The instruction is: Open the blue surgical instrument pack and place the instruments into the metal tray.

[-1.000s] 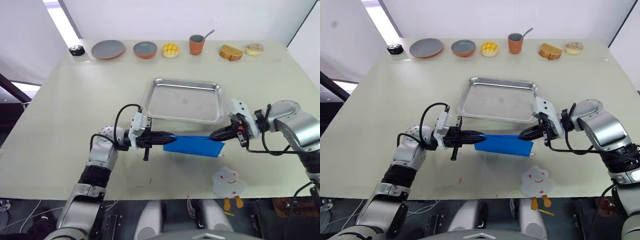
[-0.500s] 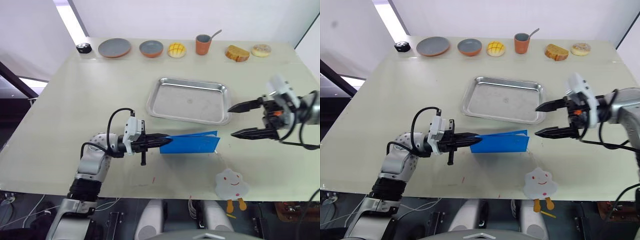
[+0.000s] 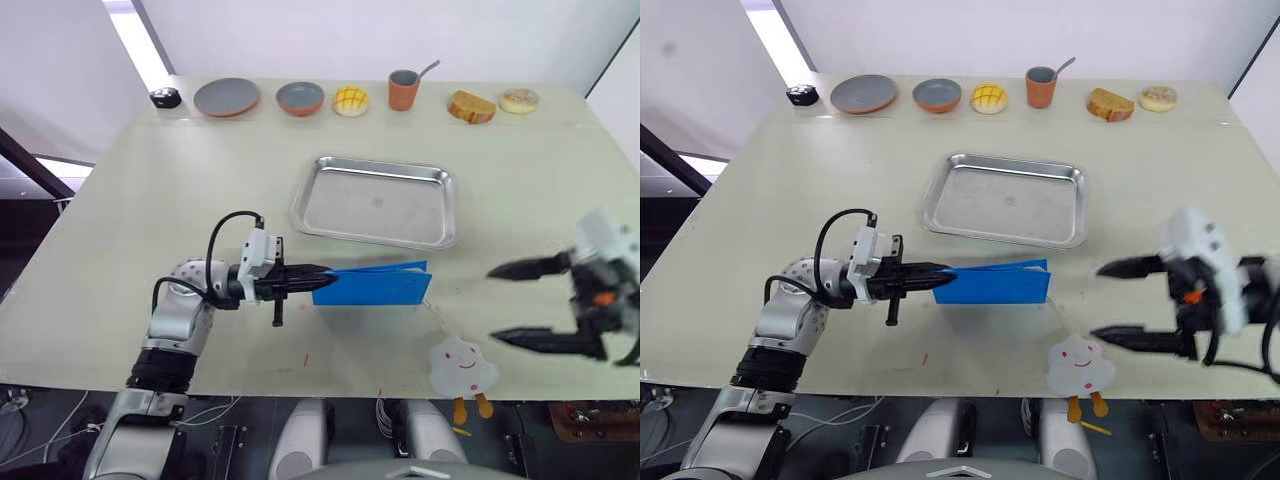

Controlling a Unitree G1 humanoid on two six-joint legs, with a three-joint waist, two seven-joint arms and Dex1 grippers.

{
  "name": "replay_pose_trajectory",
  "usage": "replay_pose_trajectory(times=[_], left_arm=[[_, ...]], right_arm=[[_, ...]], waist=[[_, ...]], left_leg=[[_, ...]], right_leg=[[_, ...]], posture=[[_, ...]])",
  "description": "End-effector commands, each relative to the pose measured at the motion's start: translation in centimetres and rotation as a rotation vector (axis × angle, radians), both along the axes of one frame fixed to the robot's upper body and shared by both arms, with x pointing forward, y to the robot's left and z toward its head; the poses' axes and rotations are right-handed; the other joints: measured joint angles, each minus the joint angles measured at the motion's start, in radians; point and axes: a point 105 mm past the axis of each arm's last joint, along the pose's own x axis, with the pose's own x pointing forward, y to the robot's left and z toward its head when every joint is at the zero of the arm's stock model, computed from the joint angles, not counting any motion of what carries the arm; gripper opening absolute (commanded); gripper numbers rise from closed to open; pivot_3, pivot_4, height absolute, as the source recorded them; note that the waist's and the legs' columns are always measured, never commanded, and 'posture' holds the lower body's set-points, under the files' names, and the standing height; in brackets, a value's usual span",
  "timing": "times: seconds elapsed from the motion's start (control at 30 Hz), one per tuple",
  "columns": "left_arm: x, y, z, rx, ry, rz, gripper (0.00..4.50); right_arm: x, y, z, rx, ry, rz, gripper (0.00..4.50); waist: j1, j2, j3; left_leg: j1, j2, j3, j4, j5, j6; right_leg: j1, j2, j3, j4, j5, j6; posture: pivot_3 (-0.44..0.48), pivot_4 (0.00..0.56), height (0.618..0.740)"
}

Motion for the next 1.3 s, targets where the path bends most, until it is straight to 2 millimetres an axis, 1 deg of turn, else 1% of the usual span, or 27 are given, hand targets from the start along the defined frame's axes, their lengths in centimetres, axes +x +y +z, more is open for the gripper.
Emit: replay_pose_trajectory(times=[0.03,0.1,0.23,0.27,0.3,0.33,0.37,0.4,0.43,0.47,0.53,0.57,0.6,0.63,0.67,0.73,0.77,0.8,0.83,0.87,0.9,1.07,1.13,1.2,1.3], left_arm=[[0.1,0.4,0.3,0.020,-0.029,-0.005,0.00],[0.1,0.4,0.3,0.021,-0.031,-0.006,0.00],[0.2,0.4,0.2,0.023,-0.032,-0.005,0.00],[0.2,0.4,0.1,0.024,-0.032,-0.005,0.00],[0.2,0.4,0.1,0.025,-0.032,-0.005,0.00],[0.2,0.3,0.1,0.026,-0.032,-0.005,0.00],[0.3,0.3,0.1,0.027,-0.033,-0.006,0.00],[0.3,0.3,0.1,0.028,-0.033,-0.007,0.00],[0.3,0.3,0.1,0.029,-0.033,-0.007,0.00],[0.3,0.4,0.1,0.031,-0.034,-0.008,0.00],[0.4,0.4,0.1,0.032,-0.034,-0.010,0.00],[0.4,0.4,0.0,0.033,-0.034,-0.012,0.00],[0.4,0.4,0.0,0.033,-0.033,-0.013,0.00],[0.4,0.3,0.0,0.033,-0.033,-0.014,0.00],[0.4,0.3,-0.1,0.033,-0.032,-0.015,0.00],[0.3,0.3,-0.1,0.034,-0.032,-0.018,0.00],[0.3,0.3,-0.2,0.036,-0.031,-0.020,0.00],[0.2,0.3,-0.3,0.048,-0.033,-0.026,0.00],[0.2,0.2,-0.4,0.057,-0.035,-0.030,0.00],[0.2,0.2,-0.5,0.065,-0.038,-0.033,0.00],[0.3,0.2,-0.5,0.069,-0.040,-0.035,0.00],[0.4,0.0,-0.6,0.090,-0.050,-0.046,0.00],[0.6,0.0,-0.7,0.098,-0.053,-0.045,0.00],[0.7,0.1,-0.7,0.101,-0.054,-0.045,0.00],[1.0,-0.2,-0.8,0.114,-0.057,-0.052,0.00]], right_arm=[[0.1,0.7,-3.2,-0.108,-0.022,-0.052,4.46],[0.1,0.6,-5.0,-0.146,-0.005,-0.082,4.46],[-0.2,0.6,-7.6,-0.203,0.039,-0.099,4.46],[-0.2,0.6,-8.2,-0.221,0.046,-0.104,3.94],[-0.2,0.5,-8.8,-0.239,0.051,-0.104,3.52],[-0.1,0.5,-9.2,-0.257,0.050,-0.102,3.15],[0.1,0.4,-9.4,-0.266,0.048,-0.107,2.93],[0.2,0.4,-9.5,-0.272,0.044,-0.113,2.30],[0.4,0.4,-9.4,-0.277,0.037,-0.113,2.11],[0.5,0.4,-9.3,-0.279,0.033,-0.114,1.88],[0.6,0.3,-9.0,-0.282,0.027,-0.109,1.05],[0.7,0.2,-8.4,-0.259,0.035,-0.117,0.77],[0.8,0.1,-7.8,-0.227,0.044,-0.130,0.66],[1.0,0.0,-7.1,-0.195,0.047,-0.142,0.15],[1.3,-0.3,-6.3,-0.166,0.044,-0.152,0.06],[1.9,-0.8,-4.7,-0.100,0.038,-0.177,0.06],[2.6,-1.1,-3.4,-0.044,0.022,-0.201,0.06],[3.5,-1.3,-1.4,0.049,-0.004,-0.217,0.06],[4.0,-1.3,0.3,0.127,-0.023,-0.219,0.06],[4.4,-1.2,1.6,0.194,-0.035,-0.214,0.06],[4.6,-0.9,2.5,0.237,-0.040,-0.202,0.06],[5.3,0.4,5.4,0.373,-0.051,-0.151,0.06],[5.6,0.9,6.0,0.388,-0.058,-0.128,0.06],[5.6,1.5,6.3,0.383,-0.057,-0.107,0.06],[5.9,4.0,6.5,0.365,-0.075,-0.019,0.06]], waist=[[0.001,0.000,0.000],[0.001,0.000,0.000],[0.000,0.000,0.000],[0.001,0.000,0.000],[0.001,0.000,0.000],[0.000,0.000,0.000],[0.000,0.000,0.000],[0.000,0.000,0.000],[0.000,0.000,0.000],[0.000,0.000,0.000],[0.001,0.000,0.000],[0.001,0.000,0.000],[0.000,0.000,0.000],[0.000,0.000,0.000],[0.001,0.000,0.000],[0.000,0.000,0.000],[0.001,0.000,0.000],[0.001,0.000,0.000],[-0.002,0.000,0.000],[-0.003,0.000,0.000],[-0.001,0.000,0.000],[0.008,-0.001,0.000],[0.003,0.000,0.000],[0.002,0.000,0.000],[0.001,0.000,0.000]], left_leg=[[0.000,0.000,0.000,0.000,0.000,0.000],[0.000,0.000,0.000,0.000,0.000,0.000],[0.000,-0.001,0.000,0.000,0.000,0.000],[0.000,-0.001,0.000,0.000,0.000,0.000],[0.000,-0.001,-0.001,0.000,0.000,0.000],[0.000,-0.001,-0.001,0.000,0.000,0.000],[0.000,-0.001,-0.001,0.000,0.000,0.000],[0.001,-0.001,-0.001,0.000,0.000,0.000],[0.001,-0.001,-0.001,0.000,0.000,0.000],[0.001,-0.001,-0.001,0.000,0.000,0.000],[0.001,-0.001,-0.001,0.000,0.000,0.000],[0.001,-0.001,-0.001,0.000,0.000,0.000],[0.001,-0.001,-0.001,0.000,0.000,0.000],[0.001,-0.001,-0.001,0.000,0.000,0.000],[0.001,-0.001,-0.001,0.000,0.000,0.000],[0.001,-0.001,-0.001,0.000,0.000,0.000],[0.001,-0.001,-0.001,0.000,0.000,0.000],[0.001,-0.001,-0.002,0.000,0.000,0.000],[0.001,0.000,-0.002,0.000,0.000,0.000],[0.001,0.000,-0.001,0.000,0.000,0.000],[0.001,-0.001,0.000,0.000,0.000,0.000],[-0.001,-0.001,-0.003,0.000,0.000,0.000],[-0.001,-0.001,-0.002,0.000,0.000,0.000],[-0.001,-0.003,-0.001,0.000,0.000,0.000],[0.000,-0.002,-0.001,0.000,0.000,0.000]], right_leg=[[0.000,0.000,0.000,0.000,0.000,0.000],[0.000,0.000,0.000,0.000,0.000,0.000],[0.000,0.000,0.000,0.000,0.000,0.000],[0.000,0.000,0.000,0.000,0.000,0.000],[0.000,0.000,0.000,0.000,0.000,0.000],[0.000,0.000,0.000,0.000,0.000,0.000],[0.000,0.000,0.000,0.000,0.000,0.000],[0.001,0.000,0.000,0.000,0.000,0.000],[0.001,0.000,0.000,0.000,0.000,0.000],[0.001,0.000,0.000,0.000,0.000,0.000],[0.001,0.001,-0.001,0.000,0.000,0.000],[0.001,0.001,-0.001,0.000,0.000,0.000],[0.001,0.001,-0.001,0.000,0.000,0.000],[0.001,0.001,-0.001,0.000,0.000,0.000],[0.001,0.001,-0.001,0.000,0.000,0.000],[0.001,0.001,0.000,0.000,0.000,0.000],[0.001,0.001,0.000,0.000,0.000,0.000],[0.001,0.001,-0.001,0.000,0.000,0.000],[0.001,0.001,-0.001,0.000,0.000,0.000],[0.001,0.001,0.000,0.000,0.000,0.000],[0.001,0.001,0.001,0.000,0.000,0.000],[0.002,0.000,-0.002,-0.002,0.000,0.001],[0.002,0.000,-0.001,-0.002,0.000,0.001],[0.001,-0.001,0.000,-0.001,0.001,0.001],[0.001,-0.001,0.000,-0.001,0.001,0.001]], posture=[[0.000,0.150,0.740],[0.000,0.150,0.740],[0.000,0.150,0.740],[0.000,0.150,0.740],[0.000,0.150,0.740],[0.000,0.150,0.740],[0.000,0.150,0.740],[0.000,0.150,0.740],[0.000,0.150,0.740],[0.000,0.150,0.740],[0.000,0.150,0.740],[0.000,0.150,0.740],[0.000,0.150,0.740],[0.000,0.150,0.740],[0.000,0.150,0.740],[0.000,0.150,0.740],[0.000,0.150,0.740],[0.000,0.150,0.740],[0.000,0.150,0.740],[0.000,0.150,0.740],[0.000,0.150,0.740],[0.000,0.150,0.740],[0.000,0.150,0.740],[0.000,0.150,0.740],[0.000,0.150,0.740]])
